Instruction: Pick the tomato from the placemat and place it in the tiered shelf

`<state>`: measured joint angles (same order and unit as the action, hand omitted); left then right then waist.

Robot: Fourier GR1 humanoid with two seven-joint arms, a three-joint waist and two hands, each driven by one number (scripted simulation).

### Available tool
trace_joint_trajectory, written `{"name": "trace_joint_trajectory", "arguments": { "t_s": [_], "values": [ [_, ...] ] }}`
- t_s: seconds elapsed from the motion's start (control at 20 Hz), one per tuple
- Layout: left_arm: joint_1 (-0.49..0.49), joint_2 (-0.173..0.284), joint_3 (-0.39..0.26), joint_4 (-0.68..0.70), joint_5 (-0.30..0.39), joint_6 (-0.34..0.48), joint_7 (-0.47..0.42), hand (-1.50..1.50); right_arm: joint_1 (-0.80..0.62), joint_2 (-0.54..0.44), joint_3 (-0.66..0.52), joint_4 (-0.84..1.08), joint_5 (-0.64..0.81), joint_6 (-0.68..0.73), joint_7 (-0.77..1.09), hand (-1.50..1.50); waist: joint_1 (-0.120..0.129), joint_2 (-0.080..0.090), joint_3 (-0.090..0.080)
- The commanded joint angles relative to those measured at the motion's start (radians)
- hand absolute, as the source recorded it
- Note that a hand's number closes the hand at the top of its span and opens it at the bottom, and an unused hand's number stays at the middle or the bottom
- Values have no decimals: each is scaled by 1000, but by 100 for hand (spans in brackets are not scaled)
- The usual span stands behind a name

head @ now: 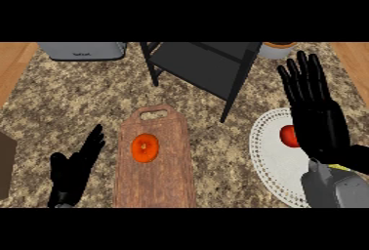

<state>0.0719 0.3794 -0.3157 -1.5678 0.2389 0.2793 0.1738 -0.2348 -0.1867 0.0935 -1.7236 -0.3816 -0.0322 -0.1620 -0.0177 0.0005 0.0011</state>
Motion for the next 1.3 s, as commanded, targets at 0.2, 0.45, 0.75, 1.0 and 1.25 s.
{"name": "trace_joint_trajectory", "arguments": {
  "t_s": [0.2, 0.45, 0.75, 1.0, 1.25],
  "values": [
    [16, 19, 116, 35, 68, 27, 49, 0, 209, -272, -336, 139, 124, -105, -26, 150, -40, 7, -1],
    [-3, -2, 111, 69, 107, -14, 66, 0, 344, -348, -428, 424, 202, -208, 132, 150, -16, 16, 0],
    [-99, -7, 157, 179, 128, -109, 73, 0, 358, -451, -483, 580, 141, 91, -82, -150, 12, 0, -1],
    [-88, 10, 201, 206, 136, -137, 68, 0, 406, -485, -431, 446, 145, 205, 2, -150, 14, -1, -2],
    [-128, -64, 172, 263, 94, -92, 58, 0, 425, -563, -416, 203, 105, 247, 269, -150, 9, -1, -3]
  ]
}}
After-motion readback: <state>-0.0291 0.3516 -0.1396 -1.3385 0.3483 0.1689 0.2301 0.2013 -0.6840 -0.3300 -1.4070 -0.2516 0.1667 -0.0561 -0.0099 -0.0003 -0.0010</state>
